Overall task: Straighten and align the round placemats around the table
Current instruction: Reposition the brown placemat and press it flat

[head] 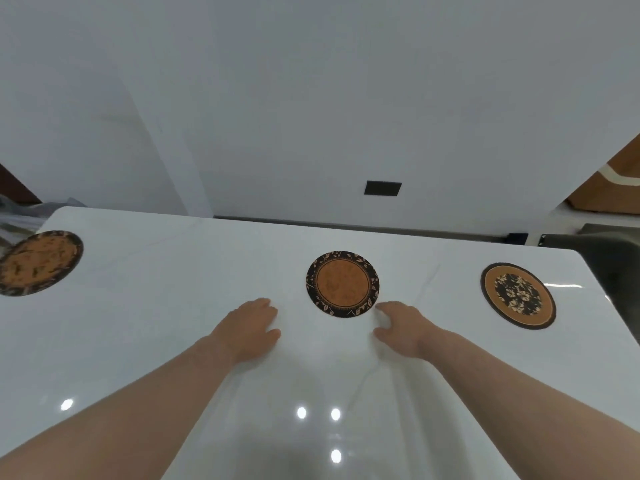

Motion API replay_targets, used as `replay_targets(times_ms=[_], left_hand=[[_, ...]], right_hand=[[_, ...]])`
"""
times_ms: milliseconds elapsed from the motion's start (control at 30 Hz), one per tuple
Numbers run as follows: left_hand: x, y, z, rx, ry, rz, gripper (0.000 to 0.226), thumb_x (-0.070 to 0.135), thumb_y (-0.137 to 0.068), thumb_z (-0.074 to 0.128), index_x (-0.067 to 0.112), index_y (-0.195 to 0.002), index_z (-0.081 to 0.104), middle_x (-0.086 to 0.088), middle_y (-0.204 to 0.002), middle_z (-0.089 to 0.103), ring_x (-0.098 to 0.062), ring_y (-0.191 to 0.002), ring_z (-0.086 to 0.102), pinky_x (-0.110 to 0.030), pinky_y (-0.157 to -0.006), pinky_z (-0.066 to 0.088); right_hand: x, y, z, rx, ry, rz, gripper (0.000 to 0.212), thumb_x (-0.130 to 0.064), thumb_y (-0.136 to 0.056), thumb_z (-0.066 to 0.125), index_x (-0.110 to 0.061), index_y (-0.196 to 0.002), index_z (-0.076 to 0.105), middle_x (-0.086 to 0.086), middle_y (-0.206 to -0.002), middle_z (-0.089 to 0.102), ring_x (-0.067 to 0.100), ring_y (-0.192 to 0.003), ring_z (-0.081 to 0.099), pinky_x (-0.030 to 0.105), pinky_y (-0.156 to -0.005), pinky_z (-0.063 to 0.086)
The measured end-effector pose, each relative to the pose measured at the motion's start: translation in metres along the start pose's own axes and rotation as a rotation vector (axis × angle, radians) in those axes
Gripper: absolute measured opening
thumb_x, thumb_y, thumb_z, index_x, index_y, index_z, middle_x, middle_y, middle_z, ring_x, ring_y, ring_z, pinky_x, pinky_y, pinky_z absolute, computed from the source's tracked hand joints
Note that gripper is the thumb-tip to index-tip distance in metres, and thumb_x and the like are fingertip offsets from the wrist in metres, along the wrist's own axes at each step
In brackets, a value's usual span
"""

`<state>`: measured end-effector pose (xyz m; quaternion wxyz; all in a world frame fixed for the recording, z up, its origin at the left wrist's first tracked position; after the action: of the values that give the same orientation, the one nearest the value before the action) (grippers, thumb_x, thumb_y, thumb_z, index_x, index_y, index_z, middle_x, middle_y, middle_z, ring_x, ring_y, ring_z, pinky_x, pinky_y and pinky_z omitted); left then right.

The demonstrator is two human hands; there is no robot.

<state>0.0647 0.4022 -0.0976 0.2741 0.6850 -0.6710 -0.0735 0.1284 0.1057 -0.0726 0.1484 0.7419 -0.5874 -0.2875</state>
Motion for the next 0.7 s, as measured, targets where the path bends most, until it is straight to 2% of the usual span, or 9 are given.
replay_targets(times_ms=[67, 167, 233, 367, 500, 567, 633, 667, 700], left_hand=[[-0.002, 0.019, -0.007, -0.019, 0.029, -0.016, 0.035, 0.041, -0.094, 0.044, 0.017, -0.117, 0.056, 0.002, -0.130, 0.049, -0.023, -0.125, 0.045, -0.035, -0.101, 0.039], [-0.005, 0.046, -0.016, 0.009, 0.120, -0.036, 0.042, 0.041, -0.095, 0.046, 0.023, -0.133, 0.049, 0.005, -0.138, 0.046, -0.017, -0.127, 0.043, -0.031, -0.103, 0.037], [-0.005, 0.056, -0.024, 0.030, 0.082, -0.013, 0.046, 0.042, -0.095, 0.046, 0.024, -0.137, 0.044, 0.004, -0.141, 0.044, -0.017, -0.129, 0.042, -0.031, -0.104, 0.036], [0.002, 0.054, -0.033, 0.061, 0.084, 0.000, 0.049, 0.043, -0.095, 0.047, 0.022, -0.139, 0.043, 0.003, -0.141, 0.044, -0.017, -0.129, 0.041, -0.031, -0.103, 0.037], [0.022, 0.015, -0.033, 0.094, 0.214, 0.005, 0.050, 0.039, -0.094, 0.052, 0.016, -0.138, 0.045, -0.002, -0.140, 0.046, -0.019, -0.129, 0.043, -0.029, -0.104, 0.035], [0.034, -0.015, -0.033, 0.117, 0.302, -0.015, 0.050, 0.034, -0.094, 0.054, 0.012, -0.137, 0.047, -0.004, -0.140, 0.047, -0.021, -0.128, 0.044, -0.030, -0.105, 0.035], [0.046, -0.045, -0.034, 0.149, 0.404, -0.036, 0.032, 0.027, -0.091, 0.056, 0.011, -0.119, 0.060, -0.005, -0.121, 0.058, -0.023, -0.112, 0.054, -0.031, -0.093, 0.042], [0.051, -0.058, -0.034, 0.176, 0.444, -0.043, 0.013, 0.022, -0.089, 0.056, 0.013, -0.093, 0.064, -0.004, -0.098, 0.060, -0.022, -0.093, 0.056, -0.030, -0.078, 0.043], [0.058, -0.068, -0.035, 0.206, 0.474, -0.070, 0.020, 0.016, -0.087, 0.055, 0.014, -0.067, 0.052, -0.002, -0.075, 0.051, -0.020, -0.073, 0.049, -0.028, -0.062, 0.036]], right_hand=[[-0.009, 0.019, 0.000, 0.001, -0.089, 0.043, 0.056, -0.036, -0.094, 0.051, -0.018, -0.145, 0.037, 0.008, -0.152, 0.036, 0.030, -0.138, 0.033, 0.039, -0.113, 0.030], [-0.022, 0.048, -0.001, 0.011, -0.135, 0.055, 0.056, -0.038, -0.094, 0.051, -0.022, -0.146, 0.036, 0.005, -0.153, 0.034, 0.026, -0.139, 0.033, 0.038, -0.113, 0.030], [-0.026, 0.064, -0.003, 0.023, -0.080, 0.057, 0.057, -0.038, -0.095, 0.050, -0.020, -0.147, 0.034, 0.005, -0.152, 0.035, 0.026, -0.139, 0.033, 0.039, -0.113, 0.030], [-0.024, 0.069, -0.011, 0.107, 0.032, 0.074, 0.052, -0.034, -0.096, 0.046, -0.017, -0.144, 0.039, 0.006, -0.147, 0.041, 0.027, -0.135, 0.037, 0.039, -0.110, 0.035], [-0.013, 0.032, -0.018, 0.210, -0.050, 0.088, 0.044, -0.027, -0.096, 0.048, -0.011, -0.137, 0.047, 0.008, -0.138, 0.050, 0.024, -0.130, 0.044, 0.031, -0.105, 0.035], [-0.009, 0.002, -0.023, 0.271, -0.120, 0.074, 0.035, -0.023, -0.094, 0.050, -0.006, -0.124, 0.057, 0.010, -0.127, 0.059, 0.025, -0.121, 0.050, 0.030, -0.097, 0.039], [-0.008, -0.027, -0.027, 0.331, -0.224, 0.091, 0.020, -0.020, -0.090, 0.053, -0.006, -0.099, 0.064, 0.008, -0.103, 0.063, 0.027, -0.103, 0.056, 0.028, -0.080, 0.041], [-0.007, -0.039, -0.028, 0.355, -0.265, 0.106, 0.014, -0.018, -0.087, 0.055, -0.006, -0.087, 0.061, 0.008, -0.091, 0.062, 0.028, -0.094, 0.057, 0.029, -0.073, 0.040], [-0.006, -0.050, -0.029, 0.368, -0.299, 0.127, 0.015, -0.017, -0.085, 0.056, -0.003, -0.080, 0.059, 0.010, -0.083, 0.060, 0.030, -0.086, 0.057, 0.031, -0.069, 0.041]])
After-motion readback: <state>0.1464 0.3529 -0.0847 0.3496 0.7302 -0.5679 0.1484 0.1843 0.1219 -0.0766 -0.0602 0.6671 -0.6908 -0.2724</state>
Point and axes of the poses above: each hand's wrist, its own y-axis away from the middle knuckle, its own z-axis out of the palm, x = y × z, the point moved 1 cm from there along -y, towards the middle knuckle
